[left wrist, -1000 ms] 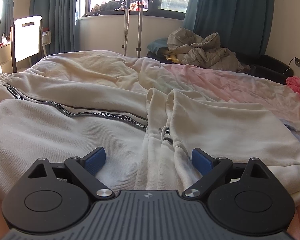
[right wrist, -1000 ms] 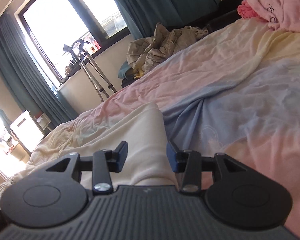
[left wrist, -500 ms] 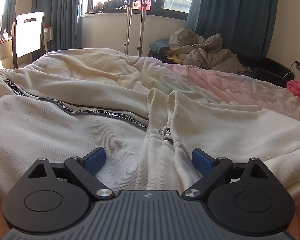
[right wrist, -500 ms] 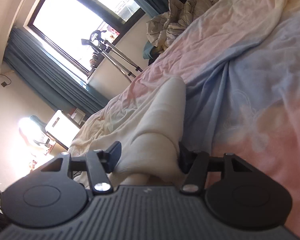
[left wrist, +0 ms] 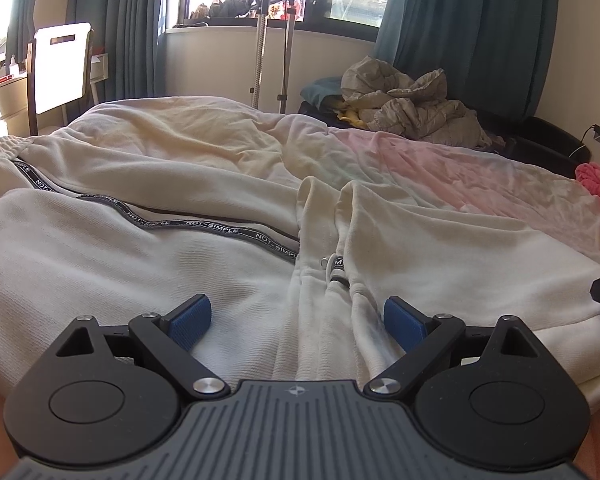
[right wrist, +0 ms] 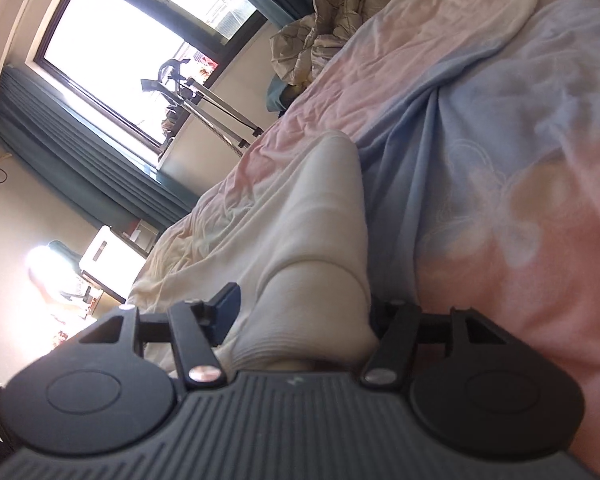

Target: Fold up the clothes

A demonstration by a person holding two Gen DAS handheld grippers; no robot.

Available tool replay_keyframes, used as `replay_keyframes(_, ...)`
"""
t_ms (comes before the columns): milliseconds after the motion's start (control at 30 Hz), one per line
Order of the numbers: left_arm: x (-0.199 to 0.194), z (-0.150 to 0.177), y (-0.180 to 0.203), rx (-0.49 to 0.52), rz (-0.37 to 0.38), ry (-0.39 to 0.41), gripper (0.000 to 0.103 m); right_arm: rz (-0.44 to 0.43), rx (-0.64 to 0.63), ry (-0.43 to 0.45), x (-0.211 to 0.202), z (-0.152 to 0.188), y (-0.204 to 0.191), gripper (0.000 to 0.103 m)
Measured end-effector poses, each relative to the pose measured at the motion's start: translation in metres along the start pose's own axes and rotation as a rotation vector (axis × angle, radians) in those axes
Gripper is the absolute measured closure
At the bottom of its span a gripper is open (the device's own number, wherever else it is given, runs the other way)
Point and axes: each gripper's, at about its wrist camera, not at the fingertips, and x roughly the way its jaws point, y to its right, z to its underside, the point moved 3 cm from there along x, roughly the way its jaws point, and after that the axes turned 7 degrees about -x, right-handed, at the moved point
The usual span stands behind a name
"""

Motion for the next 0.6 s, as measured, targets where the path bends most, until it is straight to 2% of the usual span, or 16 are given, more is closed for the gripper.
replay_keyframes(100,0.0,0.0,0.0,0.002,-0.001,0.0,0.008,-0.075,0.03,0.049,-0.004,-0.008,-0.008,0.041)
replay_keyframes(167,0.0,0.0,0.001,0.004,-0.001,0.001,0.008,-0.05,0.049,0.03,0.001,-0.007,-0.004,0.041)
replay_keyframes(233,-0.004,-0.001,0.002,0.008,0.003,0.018,0.008,0.001,0.084,-0.008,0.007,-0.003,0.006,0.047)
replay_keyframes(300,-0.01,-0.002,0.004,0.009,0.013,0.046,0.008,0.072,0.142,-0.069,0.013,0.002,0.02,0.06)
replay_keyframes(333,-0.015,-0.004,0.004,0.005,0.025,0.068,0.008,0.092,0.16,-0.08,0.014,0.003,0.023,0.062)
replay_keyframes(433,-0.031,-0.01,0.005,-0.005,0.052,0.132,0.008,0.126,0.131,-0.052,0.01,-0.001,0.011,0.07)
replay_keyframes(600,-0.039,-0.016,0.004,0.016,0.007,0.2,0.008,0.173,0.03,0.021,-0.007,-0.016,-0.021,0.078)
